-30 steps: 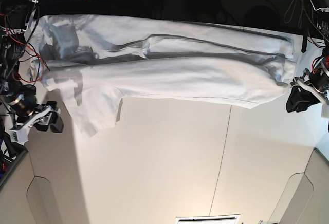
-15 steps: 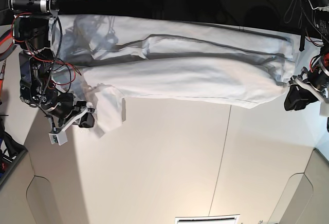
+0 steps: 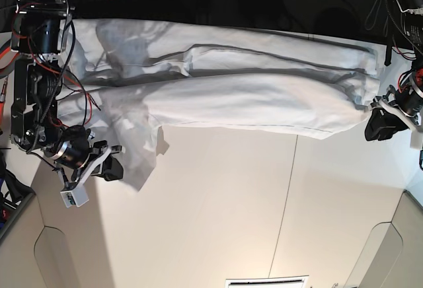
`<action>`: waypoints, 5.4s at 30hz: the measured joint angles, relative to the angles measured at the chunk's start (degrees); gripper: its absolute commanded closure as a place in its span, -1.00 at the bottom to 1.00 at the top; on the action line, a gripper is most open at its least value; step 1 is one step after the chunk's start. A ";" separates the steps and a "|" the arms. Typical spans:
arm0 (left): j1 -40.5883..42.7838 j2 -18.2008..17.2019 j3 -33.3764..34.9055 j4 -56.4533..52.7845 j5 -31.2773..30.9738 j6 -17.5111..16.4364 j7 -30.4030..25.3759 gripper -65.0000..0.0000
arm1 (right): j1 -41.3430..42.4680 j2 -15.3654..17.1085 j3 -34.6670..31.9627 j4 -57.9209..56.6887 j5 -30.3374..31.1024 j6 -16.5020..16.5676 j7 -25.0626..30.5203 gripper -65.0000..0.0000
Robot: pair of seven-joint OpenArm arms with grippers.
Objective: Layout the t-shirt on the table in an organized manner, then fold the t-shirt properly
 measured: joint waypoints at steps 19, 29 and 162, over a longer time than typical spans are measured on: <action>-0.02 0.11 0.00 0.00 -1.40 0.02 0.33 0.11 | -26.16 -5.07 0.00 23.89 15.45 0.22 -4.04 1.00; 0.00 0.11 0.00 0.00 -1.42 0.02 0.33 0.11 | -27.89 -8.70 0.02 23.89 19.30 0.63 -8.87 1.00; -8.68 1.60 13.92 17.79 7.48 16.46 11.32 0.06 | -30.27 -8.07 18.67 12.83 -0.83 -9.92 1.22 1.00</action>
